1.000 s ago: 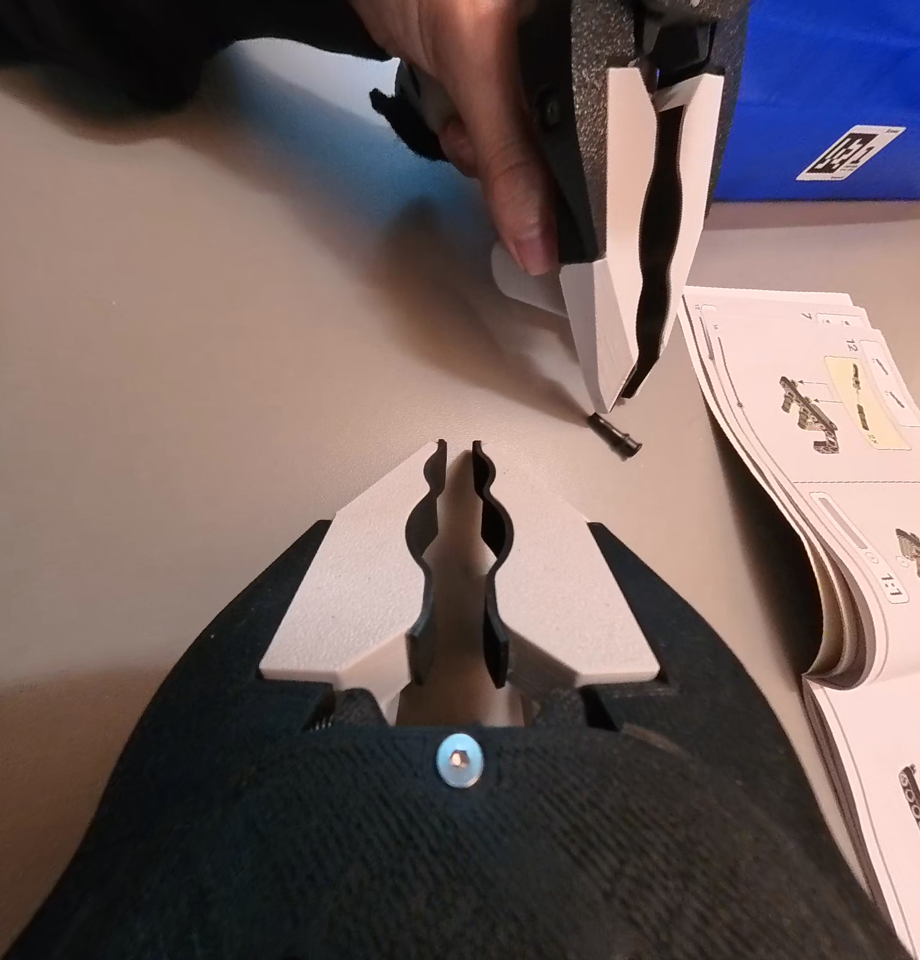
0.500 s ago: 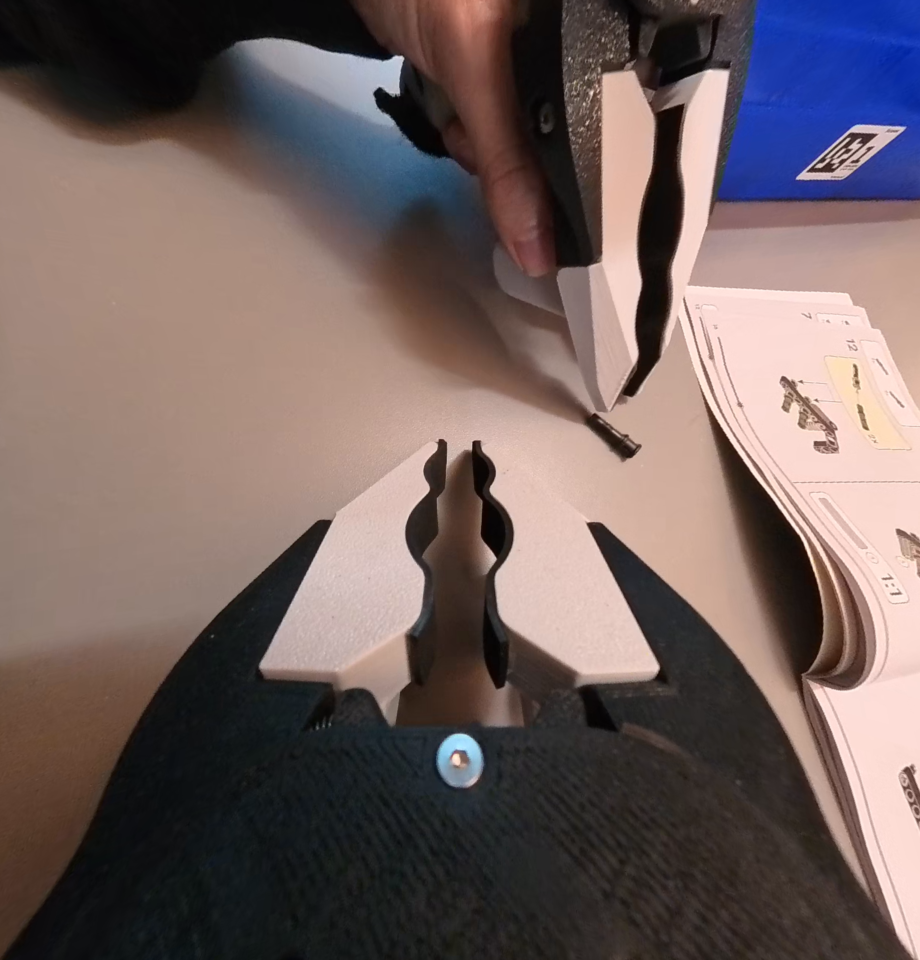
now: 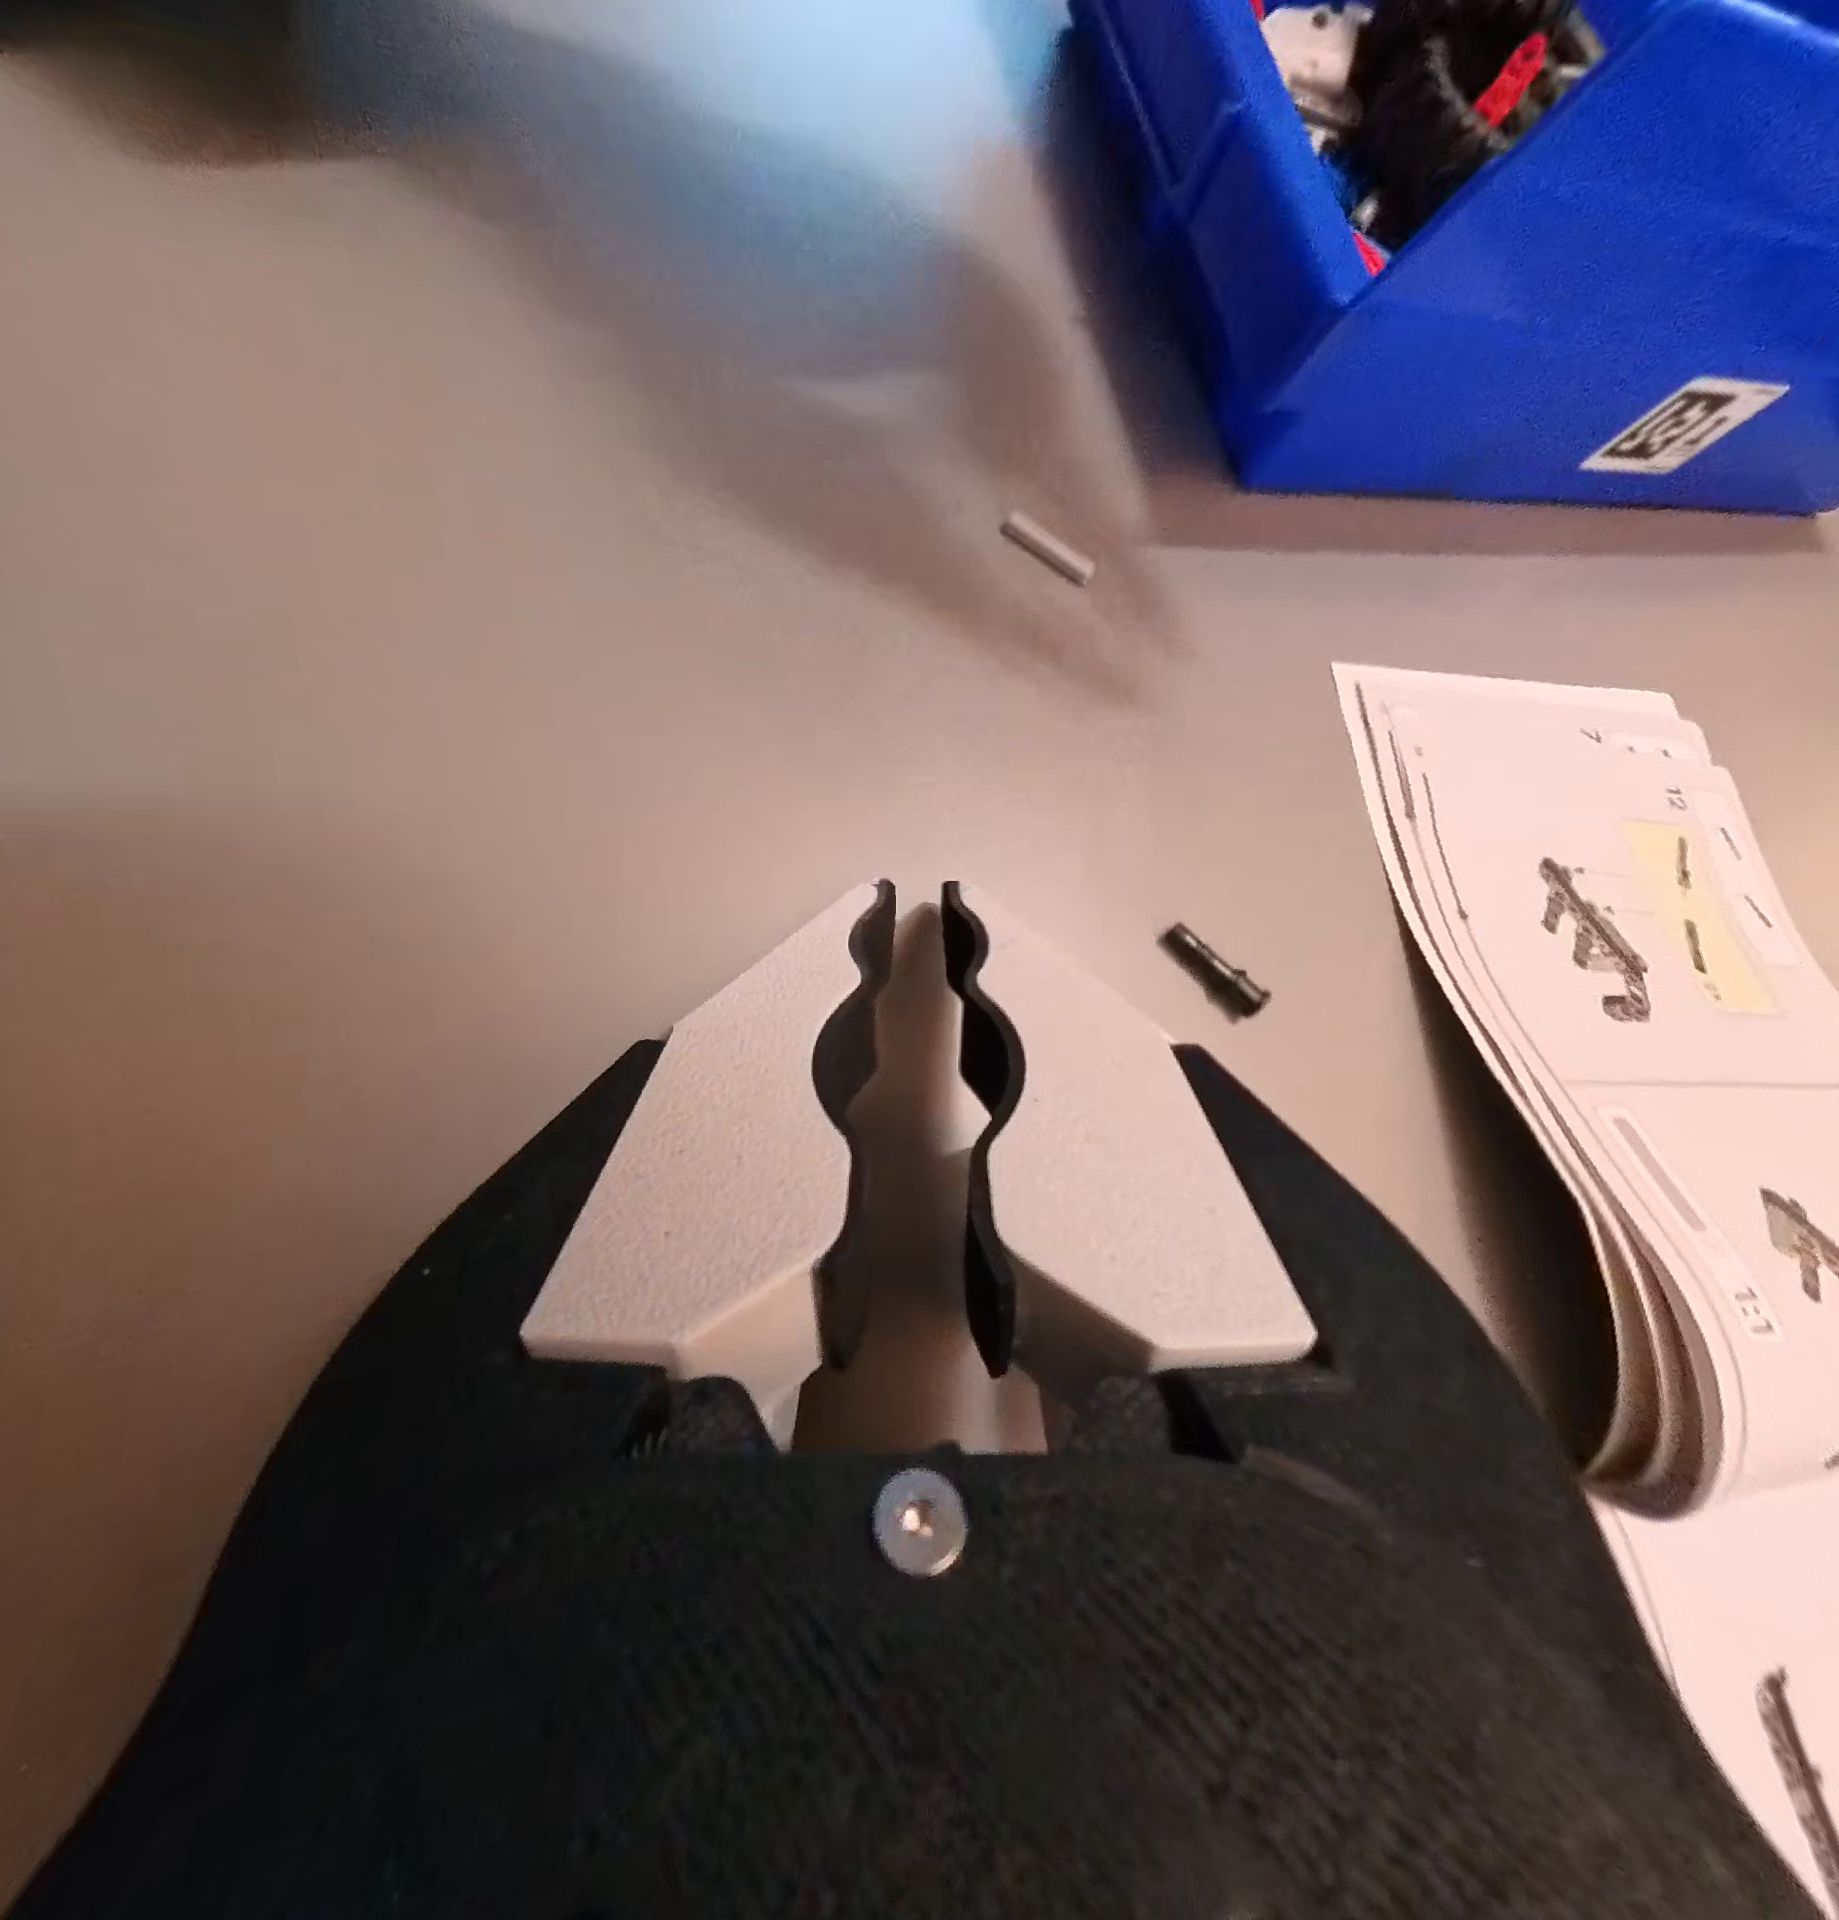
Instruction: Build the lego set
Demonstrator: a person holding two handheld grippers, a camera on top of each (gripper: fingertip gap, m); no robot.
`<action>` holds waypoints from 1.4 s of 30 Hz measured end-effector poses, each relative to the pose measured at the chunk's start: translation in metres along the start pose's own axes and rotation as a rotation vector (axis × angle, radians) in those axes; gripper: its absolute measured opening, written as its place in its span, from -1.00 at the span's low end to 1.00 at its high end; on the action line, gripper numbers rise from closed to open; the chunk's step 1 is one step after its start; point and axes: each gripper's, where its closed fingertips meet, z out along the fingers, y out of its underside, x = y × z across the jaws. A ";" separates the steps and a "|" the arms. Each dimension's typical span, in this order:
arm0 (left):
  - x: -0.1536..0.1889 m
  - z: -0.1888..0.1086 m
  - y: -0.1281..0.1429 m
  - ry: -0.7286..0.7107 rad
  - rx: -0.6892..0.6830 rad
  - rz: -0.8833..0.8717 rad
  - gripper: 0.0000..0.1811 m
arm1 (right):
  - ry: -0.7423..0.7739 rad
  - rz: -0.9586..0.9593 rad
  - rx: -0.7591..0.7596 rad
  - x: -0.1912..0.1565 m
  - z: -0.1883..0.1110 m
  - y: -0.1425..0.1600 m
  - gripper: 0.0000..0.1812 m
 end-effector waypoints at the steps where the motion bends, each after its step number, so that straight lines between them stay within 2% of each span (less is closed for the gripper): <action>1: -0.024 -0.013 -0.003 -0.077 -0.018 -0.009 -0.86 | -0.006 0.004 -0.001 0.000 0.003 -0.003 -0.95; 7: -0.168 -0.085 -0.007 -0.526 -0.323 0.026 -0.80 | -0.071 0.019 -0.003 -0.006 0.026 -0.021 -1.00; 9: -0.195 -0.094 -0.011 -0.601 -0.335 -0.049 -0.75 | -0.077 0.012 -0.001 -0.005 0.033 -0.026 -1.00; 11: -0.207 -0.089 -0.017 -0.602 -0.277 -0.078 -0.76 | -0.083 0.013 0.001 -0.003 0.039 -0.030 -1.00; 14: -0.215 -0.078 -0.012 -0.602 -0.305 -0.080 -0.74 | -0.091 0.010 0.002 -0.002 0.044 -0.034 -1.00; 17: -0.211 -0.065 0.004 -0.543 -0.381 -0.054 -0.74 | -0.094 0.005 0.002 -0.001 0.048 -0.037 -1.00; 25: -0.223 -0.072 0.024 -0.586 -0.466 -0.097 -0.74 | -0.093 0.007 0.002 -0.001 0.048 -0.037 -1.00; 38: -0.218 -0.044 0.038 -0.542 -0.541 -0.078 -0.74 | -0.081 -0.010 0.005 -0.002 0.048 -0.037 -1.00; 42: -0.217 -0.021 0.036 -0.507 -0.508 -0.055 -0.73 | -0.076 -0.016 0.006 -0.002 0.048 -0.037 -1.00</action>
